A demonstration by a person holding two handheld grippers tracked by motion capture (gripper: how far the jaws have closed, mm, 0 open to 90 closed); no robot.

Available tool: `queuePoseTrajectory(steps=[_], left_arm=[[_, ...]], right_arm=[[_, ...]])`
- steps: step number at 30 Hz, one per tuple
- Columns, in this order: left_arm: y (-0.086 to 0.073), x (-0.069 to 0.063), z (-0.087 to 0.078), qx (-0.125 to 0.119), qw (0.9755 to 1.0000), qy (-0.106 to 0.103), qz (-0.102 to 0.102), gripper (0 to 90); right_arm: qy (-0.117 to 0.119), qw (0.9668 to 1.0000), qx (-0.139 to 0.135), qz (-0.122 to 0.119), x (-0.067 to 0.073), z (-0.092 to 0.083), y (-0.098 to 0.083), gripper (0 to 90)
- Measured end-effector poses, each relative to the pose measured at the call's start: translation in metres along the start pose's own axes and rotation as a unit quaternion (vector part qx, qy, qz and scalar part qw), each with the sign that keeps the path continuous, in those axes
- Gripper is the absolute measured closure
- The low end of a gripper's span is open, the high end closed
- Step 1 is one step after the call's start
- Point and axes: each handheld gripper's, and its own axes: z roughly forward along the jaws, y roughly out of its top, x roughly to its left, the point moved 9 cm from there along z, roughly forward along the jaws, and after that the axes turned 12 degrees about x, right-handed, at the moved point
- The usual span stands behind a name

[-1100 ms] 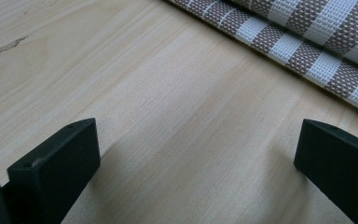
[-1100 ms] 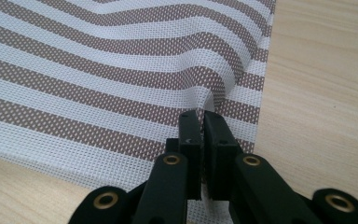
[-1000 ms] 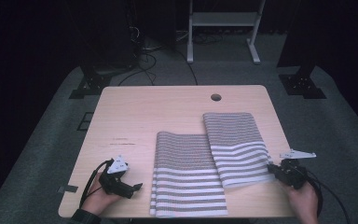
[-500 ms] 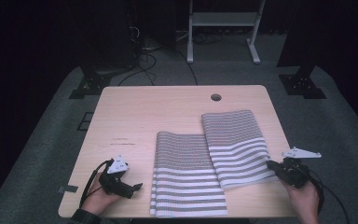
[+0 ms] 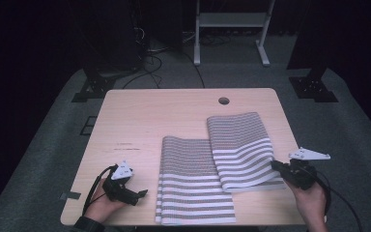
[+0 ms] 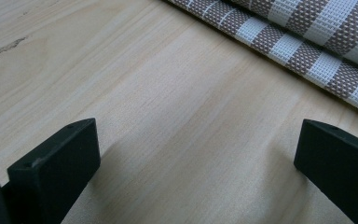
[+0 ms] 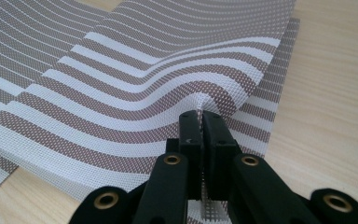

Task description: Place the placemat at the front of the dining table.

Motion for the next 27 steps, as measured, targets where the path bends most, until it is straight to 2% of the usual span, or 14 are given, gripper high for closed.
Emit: queuePoseTrajectory(steps=[8, 15, 21, 27], left_arm=[[0.0, 0.0, 0.0, 0.0, 1.0, 0.0, 0.0, 0.0], [0.0, 0.0, 0.0, 0.001, 1.0, 0.0, 0.0, 0.0], [0.0, 0.0, 0.0, 0.001, 1.0, 0.0, 0.0, 0.0], [0.0, 0.0, 0.0, 0.001, 1.0, 0.0, 0.0, 0.0]], right_arm=[[0.002, 0.9993, -0.033, -0.019, 0.006, -0.009, 0.024, 87.3], [0.011, 0.9982, -0.05, -0.032, 0.015, -0.012, 0.042, 87.6], [0.028, 0.9972, -0.057, -0.04, 0.024, -0.006, 0.054, 87.7], [0.039, 0.997, -0.049, -0.047, 0.029, 0.008, 0.061, 87.7]])
